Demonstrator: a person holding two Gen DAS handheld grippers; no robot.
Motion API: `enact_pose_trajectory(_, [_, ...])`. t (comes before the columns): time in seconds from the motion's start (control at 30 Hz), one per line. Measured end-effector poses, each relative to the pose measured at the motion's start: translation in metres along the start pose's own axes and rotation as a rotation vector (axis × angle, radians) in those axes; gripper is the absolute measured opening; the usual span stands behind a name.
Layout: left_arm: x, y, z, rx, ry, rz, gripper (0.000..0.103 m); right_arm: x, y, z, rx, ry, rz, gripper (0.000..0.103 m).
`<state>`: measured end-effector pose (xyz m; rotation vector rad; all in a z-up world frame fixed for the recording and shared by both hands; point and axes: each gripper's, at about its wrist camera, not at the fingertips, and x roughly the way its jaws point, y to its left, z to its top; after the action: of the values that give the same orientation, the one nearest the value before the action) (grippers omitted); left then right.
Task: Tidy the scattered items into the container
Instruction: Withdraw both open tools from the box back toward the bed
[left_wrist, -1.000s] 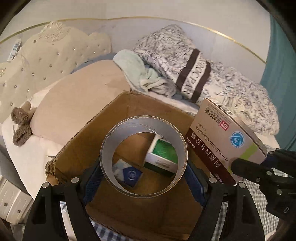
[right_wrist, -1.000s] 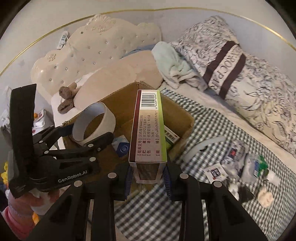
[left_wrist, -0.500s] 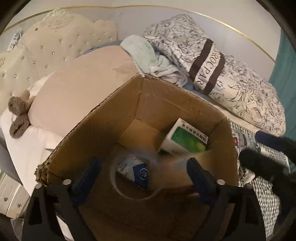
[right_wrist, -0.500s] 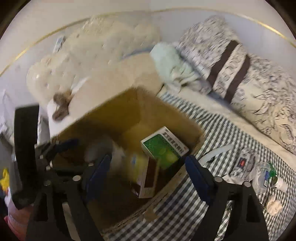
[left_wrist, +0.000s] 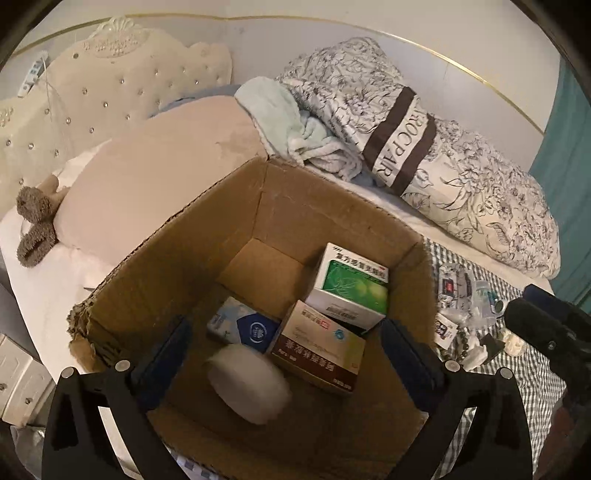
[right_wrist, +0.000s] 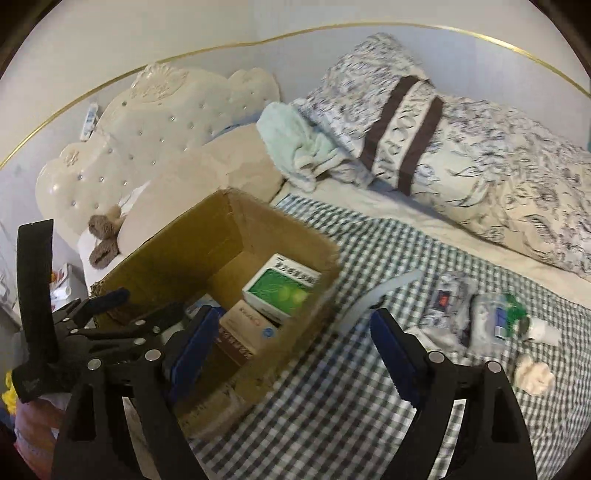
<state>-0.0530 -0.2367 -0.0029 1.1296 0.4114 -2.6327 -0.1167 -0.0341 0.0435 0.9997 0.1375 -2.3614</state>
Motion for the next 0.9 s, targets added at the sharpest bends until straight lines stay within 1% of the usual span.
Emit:
enact_pose_trajectory(0.07, [-0.009, -0.008, -0.001, 0.014, -0.016, -0.009, 0.103, -0.016, -0.012, -0.004, 0.002, -0.036, -0.037, 0.085])
enact_pose_trajectory(0.2, [-0.024, -0.030, -0.006, 0.059, -0.043, -0.028, 0.103, -0.050, -0.048, -0.017, 0.028, -0.103, -0.150, 0.085])
enact_pose_trajectory(0.37, [-0.032, -0.069, -0.020, 0.126, -0.049, -0.065, 0.103, -0.086, -0.104, -0.043, 0.125, -0.115, -0.253, 0.085])
enact_pose_trajectory(0.5, [-0.032, -0.105, -0.036, 0.183, -0.035, -0.102, 0.103, -0.104, -0.136, -0.073, 0.187, -0.096, -0.293, 0.085])
enact_pose_trajectory(0.63, [-0.025, -0.141, -0.054, 0.237, -0.019, -0.135, 0.103, -0.110, -0.161, -0.100, 0.219, -0.072, -0.333, 0.085])
enact_pose_trajectory(0.73, [-0.014, -0.165, -0.066, 0.273, 0.004, -0.150, 0.103, -0.108, -0.178, -0.117, 0.242, -0.048, -0.339, 0.085])
enact_pose_trajectory(0.9, [0.015, -0.191, -0.075, 0.314, 0.047, -0.148, 0.103, -0.091, -0.195, -0.129, 0.276, -0.017, -0.321, 0.085])
